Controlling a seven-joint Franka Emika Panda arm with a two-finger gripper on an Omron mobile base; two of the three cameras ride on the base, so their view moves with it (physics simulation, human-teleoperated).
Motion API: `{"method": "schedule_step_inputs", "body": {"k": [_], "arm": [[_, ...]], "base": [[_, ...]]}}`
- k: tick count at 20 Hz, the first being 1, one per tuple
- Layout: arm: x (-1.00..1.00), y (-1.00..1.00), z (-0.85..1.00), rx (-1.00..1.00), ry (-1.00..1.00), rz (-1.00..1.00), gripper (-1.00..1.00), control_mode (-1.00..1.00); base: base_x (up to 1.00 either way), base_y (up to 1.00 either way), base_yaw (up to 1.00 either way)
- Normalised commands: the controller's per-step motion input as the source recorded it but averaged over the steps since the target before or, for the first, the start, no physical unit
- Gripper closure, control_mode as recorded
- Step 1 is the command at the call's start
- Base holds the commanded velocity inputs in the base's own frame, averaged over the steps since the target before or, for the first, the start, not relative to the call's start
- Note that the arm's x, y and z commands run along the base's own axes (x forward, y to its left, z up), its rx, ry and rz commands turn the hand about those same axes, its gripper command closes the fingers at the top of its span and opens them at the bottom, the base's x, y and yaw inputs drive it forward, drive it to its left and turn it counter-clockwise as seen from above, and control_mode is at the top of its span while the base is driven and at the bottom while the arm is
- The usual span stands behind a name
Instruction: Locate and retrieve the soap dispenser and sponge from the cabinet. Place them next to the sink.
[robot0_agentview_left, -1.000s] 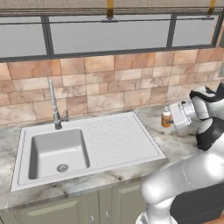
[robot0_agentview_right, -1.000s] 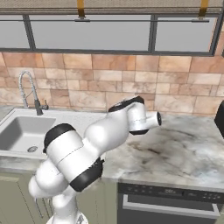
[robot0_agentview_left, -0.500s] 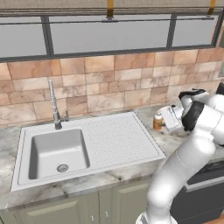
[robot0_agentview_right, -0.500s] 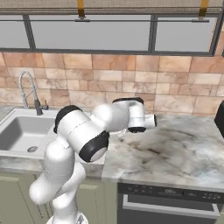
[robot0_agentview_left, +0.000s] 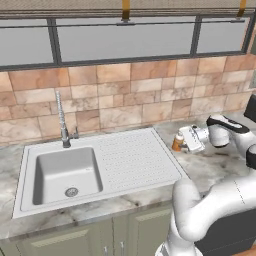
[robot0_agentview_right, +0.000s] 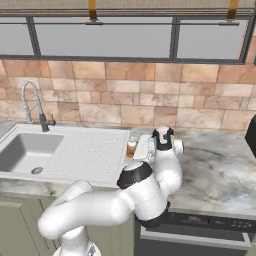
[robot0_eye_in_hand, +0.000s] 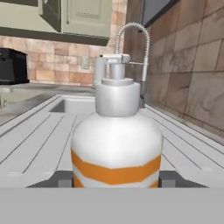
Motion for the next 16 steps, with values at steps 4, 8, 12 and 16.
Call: {"method": "schedule_step_inputs", "body": {"k": [4,8,12,16], "arm": [[0.43,-0.31,-0.2,0.05,0.0,0.08,1.0,-1.0],[0.37,-0.09,-0.13,0.0,-0.01,0.05,1.0,-1.0],[0.3,0.0,-0.18,0.0,0.0,0.01,1.0,-1.0],[0.16,0.0,-0.23,-0.02,-0.01,0.02,1.0,-1.0]], "base": [[0.0,0.0,0.0],[0.0,0.0,0.0],[0.0,0.0,0.0],[0.0,0.0,0.0]]}}
